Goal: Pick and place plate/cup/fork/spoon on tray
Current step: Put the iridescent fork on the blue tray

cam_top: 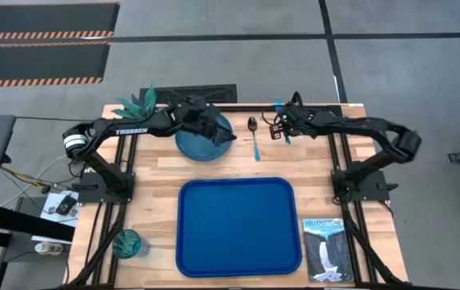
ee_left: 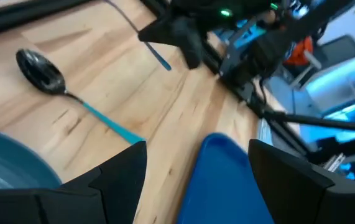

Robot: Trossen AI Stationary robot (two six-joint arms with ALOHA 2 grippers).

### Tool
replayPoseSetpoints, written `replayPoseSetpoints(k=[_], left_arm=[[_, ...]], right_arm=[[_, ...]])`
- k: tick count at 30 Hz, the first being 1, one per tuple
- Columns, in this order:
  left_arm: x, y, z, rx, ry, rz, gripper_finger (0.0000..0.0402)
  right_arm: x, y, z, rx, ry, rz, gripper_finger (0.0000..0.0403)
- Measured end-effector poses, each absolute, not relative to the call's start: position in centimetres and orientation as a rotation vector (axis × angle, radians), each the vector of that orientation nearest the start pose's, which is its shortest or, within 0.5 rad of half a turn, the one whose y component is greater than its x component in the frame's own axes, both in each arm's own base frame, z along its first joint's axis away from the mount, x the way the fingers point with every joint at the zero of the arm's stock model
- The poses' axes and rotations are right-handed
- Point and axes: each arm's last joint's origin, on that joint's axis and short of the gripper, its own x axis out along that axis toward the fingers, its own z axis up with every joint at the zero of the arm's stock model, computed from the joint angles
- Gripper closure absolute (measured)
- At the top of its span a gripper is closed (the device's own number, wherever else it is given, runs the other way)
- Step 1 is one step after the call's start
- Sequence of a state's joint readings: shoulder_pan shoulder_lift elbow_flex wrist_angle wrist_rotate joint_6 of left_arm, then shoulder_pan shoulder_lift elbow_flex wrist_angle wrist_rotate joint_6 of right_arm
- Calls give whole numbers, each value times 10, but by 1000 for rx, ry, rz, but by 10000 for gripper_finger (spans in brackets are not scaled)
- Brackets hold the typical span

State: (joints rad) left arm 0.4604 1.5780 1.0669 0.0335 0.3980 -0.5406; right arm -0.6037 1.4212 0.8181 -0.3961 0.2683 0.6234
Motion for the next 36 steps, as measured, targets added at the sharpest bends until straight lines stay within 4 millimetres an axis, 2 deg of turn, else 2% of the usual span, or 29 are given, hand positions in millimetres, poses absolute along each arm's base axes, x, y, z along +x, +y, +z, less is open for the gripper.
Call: replayPoseSetpoints(k=[5, 8, 12, 15, 23, 30, 36], left_arm=[[315, 152, 255, -793, 233, 162, 133], [313, 153, 252, -786, 147, 201, 133], [312, 154, 248, -748, 162, 228, 133], [314, 149, 247, -714, 185, 225, 133], [319, 138, 243, -640, 216, 270, 133], [317, 137, 238, -637, 255, 338, 133], [317, 138, 237, -639, 262, 358, 133]], right_arm=[[228, -120, 228, 652, 569, -991, 393], [239, -95, 241, 645, 483, -902, 393], [256, -69, 246, 653, 388, -801, 386], [270, -57, 243, 658, 354, -737, 383], [310, -45, 230, 644, 388, -688, 381], [348, -38, 230, 584, 453, -666, 376], [362, -35, 229, 551, 516, -695, 376]])
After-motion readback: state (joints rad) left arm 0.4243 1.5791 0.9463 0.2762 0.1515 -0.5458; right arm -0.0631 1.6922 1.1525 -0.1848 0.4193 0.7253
